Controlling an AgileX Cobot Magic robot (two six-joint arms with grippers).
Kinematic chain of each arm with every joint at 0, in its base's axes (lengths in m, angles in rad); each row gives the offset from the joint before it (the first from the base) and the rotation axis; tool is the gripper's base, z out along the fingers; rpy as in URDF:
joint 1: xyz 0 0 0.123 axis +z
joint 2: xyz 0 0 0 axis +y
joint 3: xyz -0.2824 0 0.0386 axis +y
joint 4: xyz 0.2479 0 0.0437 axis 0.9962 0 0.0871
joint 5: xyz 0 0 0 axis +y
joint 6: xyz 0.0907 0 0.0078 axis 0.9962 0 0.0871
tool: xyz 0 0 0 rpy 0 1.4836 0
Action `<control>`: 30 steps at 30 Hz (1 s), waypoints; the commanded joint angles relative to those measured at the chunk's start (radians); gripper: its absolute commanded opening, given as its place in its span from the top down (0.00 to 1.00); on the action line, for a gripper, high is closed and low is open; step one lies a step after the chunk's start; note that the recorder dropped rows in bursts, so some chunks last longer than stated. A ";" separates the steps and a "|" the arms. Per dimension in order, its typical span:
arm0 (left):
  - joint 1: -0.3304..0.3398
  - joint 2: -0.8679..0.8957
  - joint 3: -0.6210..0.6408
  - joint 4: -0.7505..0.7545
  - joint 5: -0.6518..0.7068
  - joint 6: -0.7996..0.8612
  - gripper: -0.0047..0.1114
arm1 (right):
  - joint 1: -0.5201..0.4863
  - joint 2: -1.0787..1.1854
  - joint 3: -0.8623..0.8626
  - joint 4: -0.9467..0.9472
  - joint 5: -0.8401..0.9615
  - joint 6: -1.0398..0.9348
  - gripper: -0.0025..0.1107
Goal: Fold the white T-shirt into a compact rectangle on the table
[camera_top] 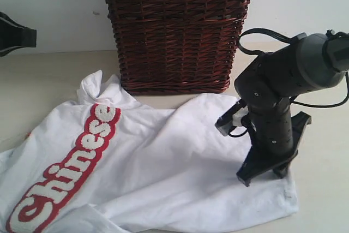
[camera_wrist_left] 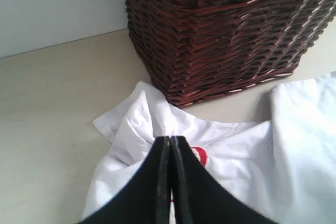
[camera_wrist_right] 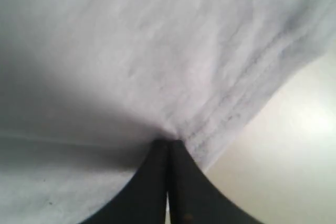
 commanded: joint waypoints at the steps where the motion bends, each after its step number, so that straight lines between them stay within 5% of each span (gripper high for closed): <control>1: -0.006 0.038 0.002 -0.004 0.001 0.008 0.93 | -0.007 0.014 0.012 -0.064 0.172 -0.002 0.98; 10: -0.006 0.138 0.000 0.007 -0.005 0.008 0.62 | -0.007 -0.004 0.012 -0.124 0.240 0.004 0.98; 20: -0.002 0.443 -0.200 0.285 0.060 -0.130 0.61 | -0.007 -0.257 -0.021 0.089 0.129 -0.049 0.98; 30: 0.056 0.761 -0.470 0.272 0.155 -0.151 0.61 | -0.007 -0.348 -0.021 0.337 0.147 -0.274 0.98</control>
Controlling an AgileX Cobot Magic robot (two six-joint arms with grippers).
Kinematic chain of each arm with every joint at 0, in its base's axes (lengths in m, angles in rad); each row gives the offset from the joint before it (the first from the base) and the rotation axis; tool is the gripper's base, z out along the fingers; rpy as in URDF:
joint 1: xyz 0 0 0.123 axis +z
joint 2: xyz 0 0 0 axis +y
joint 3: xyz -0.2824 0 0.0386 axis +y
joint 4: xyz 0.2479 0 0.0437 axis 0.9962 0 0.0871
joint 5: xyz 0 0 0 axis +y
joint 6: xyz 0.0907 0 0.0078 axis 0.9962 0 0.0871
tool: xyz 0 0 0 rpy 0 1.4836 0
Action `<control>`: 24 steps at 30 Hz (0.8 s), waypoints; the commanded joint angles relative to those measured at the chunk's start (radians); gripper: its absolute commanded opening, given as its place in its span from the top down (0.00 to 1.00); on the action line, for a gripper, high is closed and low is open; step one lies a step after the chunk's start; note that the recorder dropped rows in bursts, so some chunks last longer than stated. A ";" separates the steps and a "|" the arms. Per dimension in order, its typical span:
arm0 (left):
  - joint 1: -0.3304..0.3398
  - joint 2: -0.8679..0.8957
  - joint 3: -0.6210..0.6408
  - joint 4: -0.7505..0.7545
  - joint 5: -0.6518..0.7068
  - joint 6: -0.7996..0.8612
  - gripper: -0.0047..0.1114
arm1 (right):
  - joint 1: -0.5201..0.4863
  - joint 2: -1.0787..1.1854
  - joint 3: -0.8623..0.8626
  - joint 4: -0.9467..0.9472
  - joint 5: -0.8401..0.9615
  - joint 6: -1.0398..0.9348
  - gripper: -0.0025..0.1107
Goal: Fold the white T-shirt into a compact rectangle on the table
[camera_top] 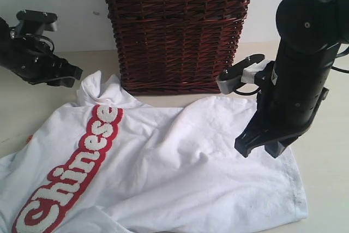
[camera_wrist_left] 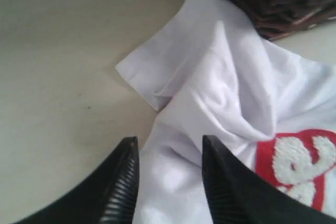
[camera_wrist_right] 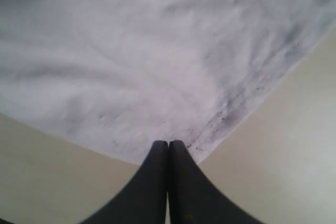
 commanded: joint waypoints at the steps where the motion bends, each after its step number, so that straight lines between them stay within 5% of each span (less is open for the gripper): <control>1: 0.004 0.118 -0.112 -0.020 0.056 0.027 0.61 | -0.004 -0.011 -0.006 0.029 0.013 -0.048 0.98; 8: 0.001 0.197 -0.208 -0.231 0.160 0.254 0.61 | -0.004 -0.011 -0.006 0.058 -0.005 -0.053 0.98; 19: 0.001 0.211 -0.213 -0.238 0.229 0.348 0.62 | -0.004 -0.011 -0.006 0.058 -0.005 -0.053 0.98; 24: 0.003 0.211 -0.213 -0.197 0.230 0.313 0.85 | -0.004 -0.011 -0.006 0.066 -0.005 -0.053 0.98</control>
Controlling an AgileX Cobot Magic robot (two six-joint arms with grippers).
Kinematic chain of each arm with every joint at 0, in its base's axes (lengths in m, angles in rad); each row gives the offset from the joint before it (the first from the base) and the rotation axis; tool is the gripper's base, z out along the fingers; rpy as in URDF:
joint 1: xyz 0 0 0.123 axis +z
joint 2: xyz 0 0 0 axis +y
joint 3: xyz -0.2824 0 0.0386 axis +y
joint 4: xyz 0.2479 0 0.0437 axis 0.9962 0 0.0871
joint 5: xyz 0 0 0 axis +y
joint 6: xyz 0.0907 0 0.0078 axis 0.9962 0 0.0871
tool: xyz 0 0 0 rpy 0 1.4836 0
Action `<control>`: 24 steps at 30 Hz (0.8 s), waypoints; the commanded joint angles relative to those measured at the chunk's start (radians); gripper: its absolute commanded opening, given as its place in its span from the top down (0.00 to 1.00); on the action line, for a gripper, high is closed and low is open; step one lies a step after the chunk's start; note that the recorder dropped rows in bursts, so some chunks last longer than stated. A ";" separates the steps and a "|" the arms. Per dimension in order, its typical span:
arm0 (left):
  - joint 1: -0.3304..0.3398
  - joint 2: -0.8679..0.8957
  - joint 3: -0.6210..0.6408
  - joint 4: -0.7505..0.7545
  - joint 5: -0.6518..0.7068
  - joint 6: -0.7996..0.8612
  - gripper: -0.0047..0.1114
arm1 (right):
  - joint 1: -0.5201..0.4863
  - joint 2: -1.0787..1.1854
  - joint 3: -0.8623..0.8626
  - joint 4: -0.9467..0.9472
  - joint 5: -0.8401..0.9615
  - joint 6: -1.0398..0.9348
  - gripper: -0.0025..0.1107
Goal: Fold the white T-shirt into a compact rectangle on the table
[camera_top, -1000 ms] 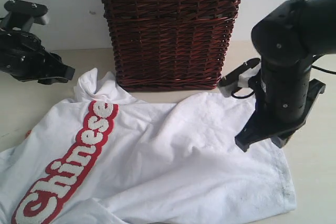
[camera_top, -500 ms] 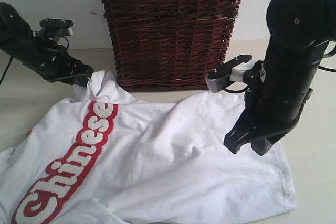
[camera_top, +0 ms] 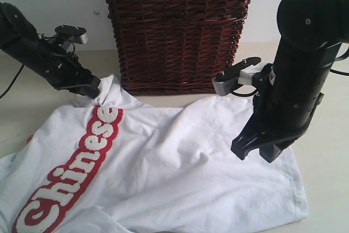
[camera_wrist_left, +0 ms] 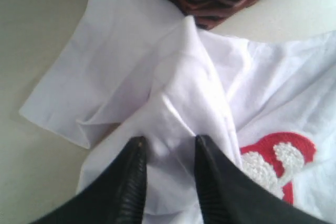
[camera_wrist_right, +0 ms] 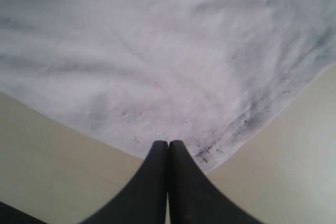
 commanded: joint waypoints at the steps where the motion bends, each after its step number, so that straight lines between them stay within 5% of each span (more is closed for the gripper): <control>1: 0.001 0.004 -0.007 0.072 0.011 -0.044 0.92 | -0.004 -0.010 -0.006 0.007 -0.008 -0.012 0.98; 7: 0.053 0.004 -0.007 0.427 0.068 -0.351 0.96 | -0.004 -0.010 -0.006 0.007 -0.008 -0.012 0.98; 12: 0.171 0.004 -0.007 0.468 0.051 -0.611 0.95 | -0.004 -0.010 -0.006 0.007 -0.008 -0.012 0.98; 13: 0.180 0.004 -0.007 0.468 0.048 -0.621 0.92 | -0.004 -0.010 -0.006 0.000 -0.010 -0.012 0.98; 18: 0.194 0.002 -0.007 0.458 0.007 -0.671 0.44 | -0.004 -0.010 -0.006 0.007 -0.031 -0.020 0.98; 24: 0.194 -0.072 -0.007 0.402 -0.065 -0.614 0.43 | -0.004 -0.010 -0.006 0.053 -0.039 -0.040 0.98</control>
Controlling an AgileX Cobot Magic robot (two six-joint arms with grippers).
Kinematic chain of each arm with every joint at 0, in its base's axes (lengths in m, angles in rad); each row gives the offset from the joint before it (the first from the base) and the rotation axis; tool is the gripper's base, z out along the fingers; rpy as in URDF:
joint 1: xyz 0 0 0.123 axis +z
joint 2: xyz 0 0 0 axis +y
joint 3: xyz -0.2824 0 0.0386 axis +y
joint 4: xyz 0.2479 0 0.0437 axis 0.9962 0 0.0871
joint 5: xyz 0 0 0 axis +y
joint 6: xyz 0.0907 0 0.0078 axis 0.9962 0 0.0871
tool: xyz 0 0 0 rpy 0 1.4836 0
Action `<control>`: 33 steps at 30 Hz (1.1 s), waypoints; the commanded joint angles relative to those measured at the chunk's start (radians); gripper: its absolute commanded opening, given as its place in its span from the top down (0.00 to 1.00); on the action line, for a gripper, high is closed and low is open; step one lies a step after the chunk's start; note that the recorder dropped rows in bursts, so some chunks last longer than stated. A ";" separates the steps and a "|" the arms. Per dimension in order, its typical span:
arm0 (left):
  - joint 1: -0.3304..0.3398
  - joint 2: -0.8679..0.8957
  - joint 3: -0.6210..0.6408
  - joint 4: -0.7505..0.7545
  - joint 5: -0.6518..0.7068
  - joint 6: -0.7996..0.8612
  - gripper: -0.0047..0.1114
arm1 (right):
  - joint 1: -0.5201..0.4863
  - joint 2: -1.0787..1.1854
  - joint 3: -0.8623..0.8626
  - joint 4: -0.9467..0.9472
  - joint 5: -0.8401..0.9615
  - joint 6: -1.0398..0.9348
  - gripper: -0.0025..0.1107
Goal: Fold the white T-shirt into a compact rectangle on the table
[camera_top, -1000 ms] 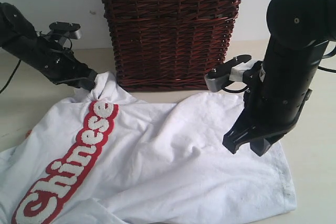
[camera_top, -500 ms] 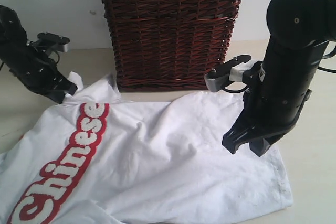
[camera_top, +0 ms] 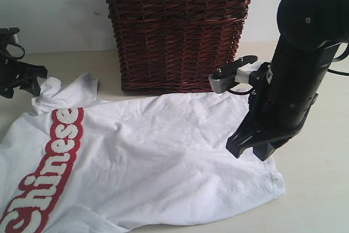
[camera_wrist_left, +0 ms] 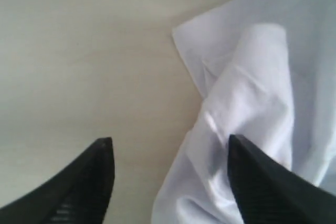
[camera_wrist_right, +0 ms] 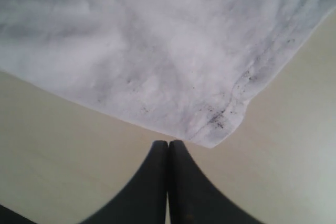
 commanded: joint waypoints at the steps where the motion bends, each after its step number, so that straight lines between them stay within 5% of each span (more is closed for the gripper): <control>1: 0.000 -0.074 -0.005 -0.094 -0.066 0.106 0.43 | -0.004 -0.010 -0.006 0.019 -0.008 -0.014 0.98; 4: 0.000 -0.085 -0.005 -0.433 -0.036 0.389 0.43 | -0.004 -0.010 -0.006 0.019 -0.008 -0.014 0.98; 5: -0.008 -0.080 -0.005 -0.637 0.022 0.618 0.47 | -0.004 -0.010 -0.006 0.019 -0.008 -0.014 0.98; 7: -0.043 -0.063 -0.005 -0.819 0.078 0.818 0.72 | -0.004 -0.010 -0.006 0.019 -0.008 -0.014 0.98; 8: -0.076 -0.049 -0.005 -0.801 0.049 0.823 0.93 | -0.004 -0.010 -0.006 0.019 -0.008 -0.014 0.98; 11: -0.134 0.002 -0.009 -0.599 -0.054 0.722 0.96 | -0.004 -0.010 -0.006 0.019 -0.008 -0.014 0.98; 14: -0.187 0.108 -0.104 -0.045 -0.111 0.234 0.96 | -0.004 -0.010 -0.006 0.019 -0.008 -0.014 0.98; 15: -0.192 0.123 -0.121 0.005 -0.106 0.189 0.96 | -0.004 -0.010 -0.006 0.019 -0.008 -0.014 0.98; 22: -0.230 0.239 -0.259 0.006 -0.099 0.189 0.96 | -0.004 -0.010 -0.006 0.019 -0.008 -0.014 0.98; 33: -0.289 0.356 -0.407 -0.098 0.094 0.302 0.96 | -0.004 -0.010 -0.006 0.019 -0.009 -0.012 0.98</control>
